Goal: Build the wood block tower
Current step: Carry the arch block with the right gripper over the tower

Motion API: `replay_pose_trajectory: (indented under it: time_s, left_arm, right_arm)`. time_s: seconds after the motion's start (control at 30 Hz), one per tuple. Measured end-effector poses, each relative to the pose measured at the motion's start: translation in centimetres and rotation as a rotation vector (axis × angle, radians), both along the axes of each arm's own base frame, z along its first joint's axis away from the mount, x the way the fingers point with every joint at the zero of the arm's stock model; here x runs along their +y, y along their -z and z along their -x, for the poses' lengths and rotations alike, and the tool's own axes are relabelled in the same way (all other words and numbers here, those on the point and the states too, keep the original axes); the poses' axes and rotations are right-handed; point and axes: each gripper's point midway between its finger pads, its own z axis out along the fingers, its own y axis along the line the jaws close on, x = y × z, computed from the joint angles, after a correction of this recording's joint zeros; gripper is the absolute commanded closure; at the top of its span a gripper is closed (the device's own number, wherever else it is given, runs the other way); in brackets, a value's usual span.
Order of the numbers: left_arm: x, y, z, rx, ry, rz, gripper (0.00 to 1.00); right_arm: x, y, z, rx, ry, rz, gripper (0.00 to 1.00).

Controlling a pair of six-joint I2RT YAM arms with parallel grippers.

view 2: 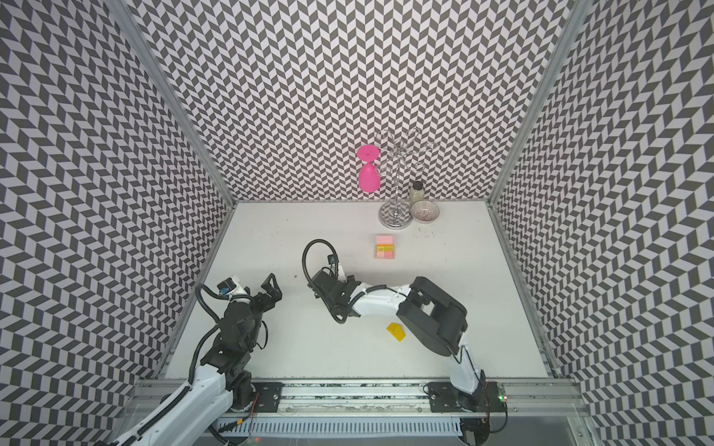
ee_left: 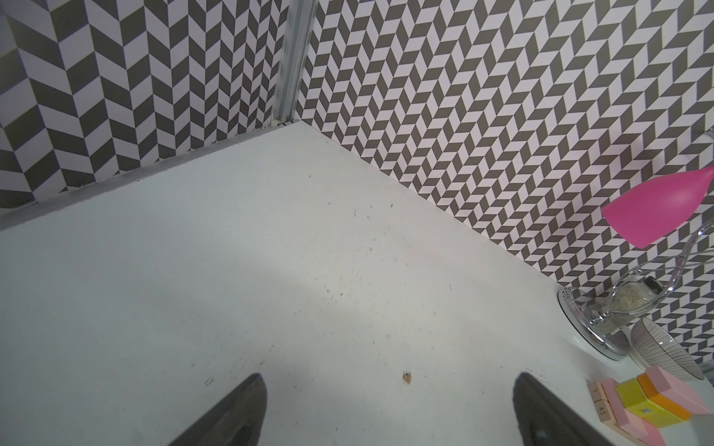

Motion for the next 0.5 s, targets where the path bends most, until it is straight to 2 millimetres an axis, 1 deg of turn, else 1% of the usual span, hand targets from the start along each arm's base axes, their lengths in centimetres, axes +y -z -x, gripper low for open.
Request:
replay_pose_trajectory:
  time_s: [0.13, 0.23, 0.33, 0.43, 0.5]
  left_arm:
    - [0.0, 0.0, 0.0, -0.001, 0.001, 0.001, 0.0]
    - [0.0, -0.1, 0.0, -0.005, 0.001, 0.002, 0.0]
    - [0.0, -0.1, 0.0, -0.006, 0.003, 0.002, 0.0]
    - [-0.1, -0.1, 0.0, -0.005, 0.003, 0.002, 0.0]
    - [-0.1, -0.2, 0.0, -0.006, 0.004, 0.003, 0.0]
  right_arm:
    - [-2.4, -5.2, -1.2, -0.1, 0.122, -0.07, 0.72]
    - [-4.7, -7.6, -2.8, -0.138, 0.203, -0.109, 0.75]
    - [-7.9, -8.4, -5.1, -0.147, 0.28, -0.11, 0.76]
    - [-10.9, -8.2, -6.8, -0.139, 0.341, -0.085, 0.76]
    - [-12.5, -8.0, -7.6, -0.127, 0.365, -0.068, 0.76]
